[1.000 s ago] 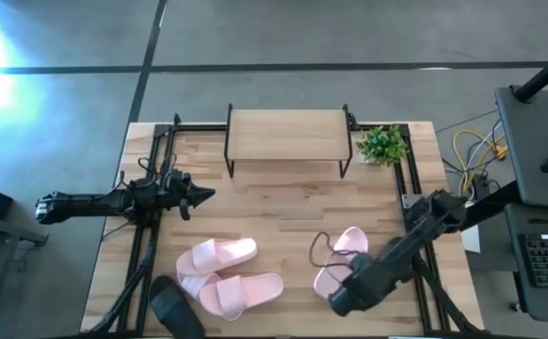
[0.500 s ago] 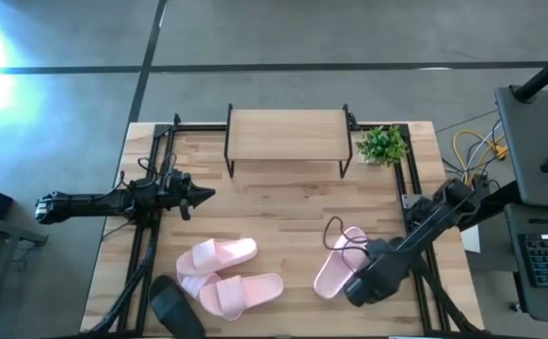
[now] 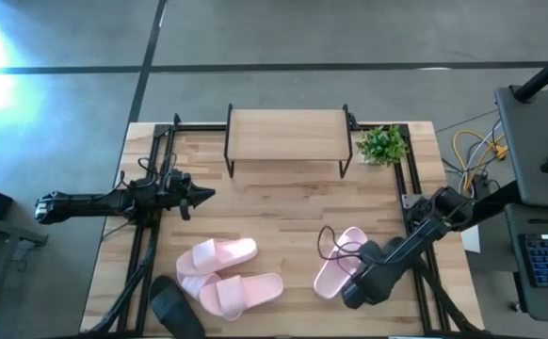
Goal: Pick and place slides into the shelf
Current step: Put the black slipper under the shelf
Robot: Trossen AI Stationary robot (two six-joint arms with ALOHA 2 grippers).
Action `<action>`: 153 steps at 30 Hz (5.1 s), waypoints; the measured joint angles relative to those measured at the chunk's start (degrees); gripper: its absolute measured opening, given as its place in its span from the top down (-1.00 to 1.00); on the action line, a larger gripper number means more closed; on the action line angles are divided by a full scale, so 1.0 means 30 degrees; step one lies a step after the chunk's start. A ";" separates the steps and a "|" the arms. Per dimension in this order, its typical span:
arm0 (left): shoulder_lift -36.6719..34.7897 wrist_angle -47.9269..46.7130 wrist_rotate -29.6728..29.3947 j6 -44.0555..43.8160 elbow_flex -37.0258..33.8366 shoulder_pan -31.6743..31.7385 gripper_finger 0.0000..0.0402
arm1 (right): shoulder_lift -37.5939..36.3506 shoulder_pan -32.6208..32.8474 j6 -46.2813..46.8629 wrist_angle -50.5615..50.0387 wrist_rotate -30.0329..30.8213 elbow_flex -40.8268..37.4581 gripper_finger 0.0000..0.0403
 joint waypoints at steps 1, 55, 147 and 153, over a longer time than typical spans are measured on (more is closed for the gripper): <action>0.0009 0.0005 0.0000 -0.0002 0.0000 0.0000 1.00 | 0.0025 0.0000 -0.0086 -0.0013 -0.0003 -0.0163 -0.02; 0.0044 -0.0002 0.0007 -0.0002 0.0000 0.0000 1.00 | -0.0121 -1.1445 -2.4400 0.6139 1.4494 0.2260 0.93; 0.0030 0.0005 0.0007 0.0002 0.0000 0.0000 1.00 | -0.5081 -1.1046 -0.5432 1.6276 0.4874 -0.6783 0.95; 0.0036 0.0005 0.0000 0.0000 0.0000 0.0000 1.00 | -0.5075 -1.2019 -0.5275 1.6188 0.7293 -0.7576 0.95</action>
